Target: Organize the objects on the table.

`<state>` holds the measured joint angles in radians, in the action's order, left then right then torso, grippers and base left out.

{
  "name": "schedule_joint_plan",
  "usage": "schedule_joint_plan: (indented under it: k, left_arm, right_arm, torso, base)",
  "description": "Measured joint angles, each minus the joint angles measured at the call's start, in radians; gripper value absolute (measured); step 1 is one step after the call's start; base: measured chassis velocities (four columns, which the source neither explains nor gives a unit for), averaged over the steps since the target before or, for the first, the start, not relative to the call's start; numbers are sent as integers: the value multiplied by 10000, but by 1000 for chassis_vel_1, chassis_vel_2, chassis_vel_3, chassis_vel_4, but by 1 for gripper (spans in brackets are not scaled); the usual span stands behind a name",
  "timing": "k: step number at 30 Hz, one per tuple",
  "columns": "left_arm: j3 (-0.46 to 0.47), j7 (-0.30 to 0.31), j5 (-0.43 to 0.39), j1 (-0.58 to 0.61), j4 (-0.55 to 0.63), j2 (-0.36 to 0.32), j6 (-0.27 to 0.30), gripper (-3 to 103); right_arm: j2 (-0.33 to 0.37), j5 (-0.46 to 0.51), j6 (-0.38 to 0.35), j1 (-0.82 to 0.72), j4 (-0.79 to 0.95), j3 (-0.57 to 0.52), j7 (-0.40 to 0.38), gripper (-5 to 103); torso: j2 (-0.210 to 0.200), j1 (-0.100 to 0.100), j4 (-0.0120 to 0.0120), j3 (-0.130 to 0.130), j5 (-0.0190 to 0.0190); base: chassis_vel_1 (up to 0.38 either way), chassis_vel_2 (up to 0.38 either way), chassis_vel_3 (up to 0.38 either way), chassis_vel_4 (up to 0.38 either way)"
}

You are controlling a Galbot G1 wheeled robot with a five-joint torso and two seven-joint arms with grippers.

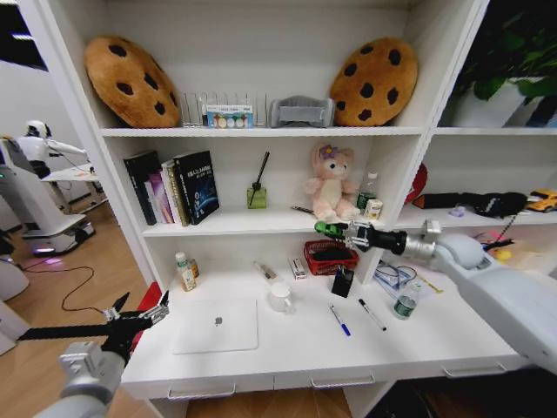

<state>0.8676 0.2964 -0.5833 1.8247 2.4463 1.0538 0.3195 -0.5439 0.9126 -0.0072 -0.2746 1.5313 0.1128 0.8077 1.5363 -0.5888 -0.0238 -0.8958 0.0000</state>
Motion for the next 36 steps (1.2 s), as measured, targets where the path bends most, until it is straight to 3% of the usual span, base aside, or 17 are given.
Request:
schedule_joint_plan:
  k: [1, 3, 8, 11, 13, 15, 21, 36]
  left_arm:
    - [0, 0, 0, 0, 0, 0, 0, 100]
    - [-2, -5, -1, 0, 0, 0, 1, 100]
    - [-1, -3, 0, 0, 0, 1, 1, 100]
    - [0, -3, 0, 0, 0, 0, 1, 100]
    - [-2, -5, -1, 0, 0, 0, 1, 100]
    - [-1, -4, -1, 0, 0, 1, 1, 100]
    - [-1, -4, 0, 0, 0, 0, 1, 100]
    - [-1, -4, 0, 0, 0, 0, 1, 100]
  right_arm:
    - [0, 0, 0, 0, 0, 0, 0, 36]
    - [-742, 36, -770, 1497, -517, 1515, -399, 36]
    - [-1556, 346, -1507, 2667, -1063, 2813, -458, 36]
    - [-2588, 393, -1974, 4031, -2120, 4186, -62, 36]
    - [-2718, 360, -1975, 4204, -2311, 4338, 8, 36]
    - [-3334, 157, -1977, 4979, -3560, 5067, 421, 36]
    - [-4101, -481, -1817, 5512, -5378, 5566, 1361, 36]
    - [-5108, -991, -1177, 5390, -6611, 5648, 1379, 36]
  torso:
    - [0, 0, 0, 0, 0]
    - [0, 1, 2, 0, 0]
    - [0, 0, 1, -1, -4]
    - [0, 0, -2, 0, -3]
    - [0, 0, 0, 0, -3]
    - [0, 1, 3, 0, -5]
    - [-1, 0, -2, 0, -1]
    - [-1, 1, -1, 0, -2]
  base:
    - [0, 0, 0, 0]
    - [0, 0, 0, 0]
    - [0, 0, 0, 0]
    - [0, 0, 0, 0]
    - [0, 0, 0, 0]
    - [0, 0, 0, 0]
    - [0, 0, 0, 0]
    - [0, 0, 0, 0]
